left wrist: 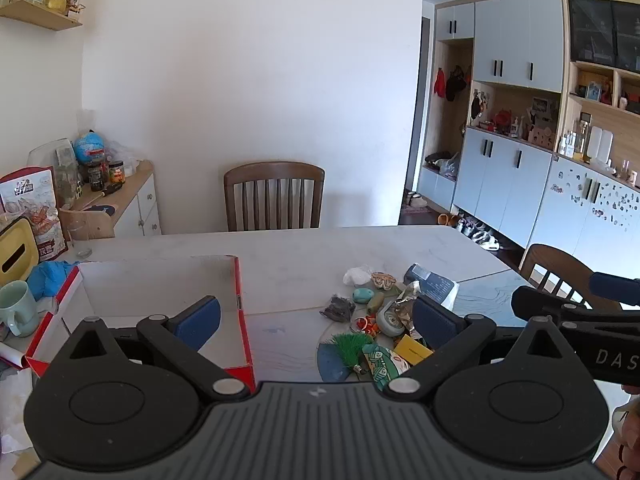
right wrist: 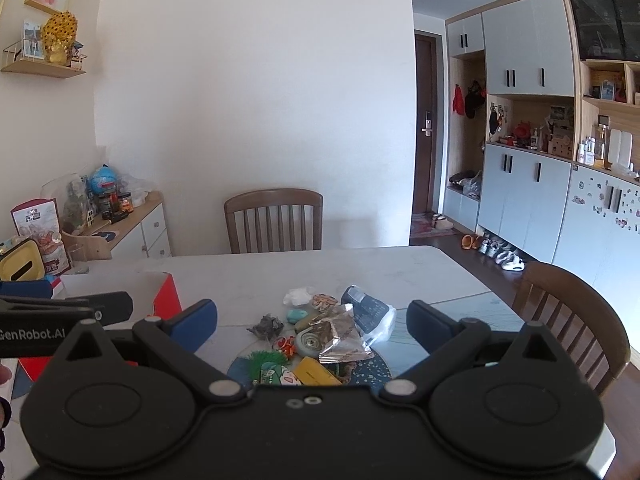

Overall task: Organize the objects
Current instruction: 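Move both tools toward the pile of items on the table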

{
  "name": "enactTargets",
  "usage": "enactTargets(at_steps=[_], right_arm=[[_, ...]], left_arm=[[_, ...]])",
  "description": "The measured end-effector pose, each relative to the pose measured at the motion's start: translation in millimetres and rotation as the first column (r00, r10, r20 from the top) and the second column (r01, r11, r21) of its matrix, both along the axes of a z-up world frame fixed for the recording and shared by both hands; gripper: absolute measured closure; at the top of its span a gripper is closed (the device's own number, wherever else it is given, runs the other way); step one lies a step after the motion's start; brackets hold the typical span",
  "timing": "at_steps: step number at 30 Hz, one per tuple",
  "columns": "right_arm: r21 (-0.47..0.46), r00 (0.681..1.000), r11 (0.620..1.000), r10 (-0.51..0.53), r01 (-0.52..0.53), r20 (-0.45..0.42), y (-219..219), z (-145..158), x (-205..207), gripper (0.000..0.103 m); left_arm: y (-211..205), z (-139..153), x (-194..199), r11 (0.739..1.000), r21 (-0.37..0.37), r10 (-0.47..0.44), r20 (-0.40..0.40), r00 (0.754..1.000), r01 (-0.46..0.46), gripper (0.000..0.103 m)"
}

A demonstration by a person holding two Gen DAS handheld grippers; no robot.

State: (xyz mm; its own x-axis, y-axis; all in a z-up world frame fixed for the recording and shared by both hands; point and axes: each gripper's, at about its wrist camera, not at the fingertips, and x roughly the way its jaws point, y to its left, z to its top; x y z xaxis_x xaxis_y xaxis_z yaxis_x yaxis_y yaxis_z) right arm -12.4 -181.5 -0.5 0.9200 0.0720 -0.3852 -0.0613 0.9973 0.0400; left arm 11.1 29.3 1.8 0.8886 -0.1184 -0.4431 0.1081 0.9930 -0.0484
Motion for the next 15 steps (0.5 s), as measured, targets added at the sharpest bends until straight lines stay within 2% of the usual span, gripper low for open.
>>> enactTargets(at_steps=[9, 15], right_arm=[[0.006, 1.0, 1.0, 0.018, -0.018, -0.025, -7.7, -5.9, 15.0, 0.003], [-0.026, 0.997, 0.997, 0.072, -0.073, -0.035, -13.6, -13.4, 33.7, 0.003]], left_arm=[[-7.0, -3.1, 9.5, 1.0, 0.007, 0.016, -0.014, 1.0, -0.016, 0.0], [-17.7, -10.4, 28.9, 0.999, 0.012, 0.032, -0.061, 0.998, -0.032, 0.0]])
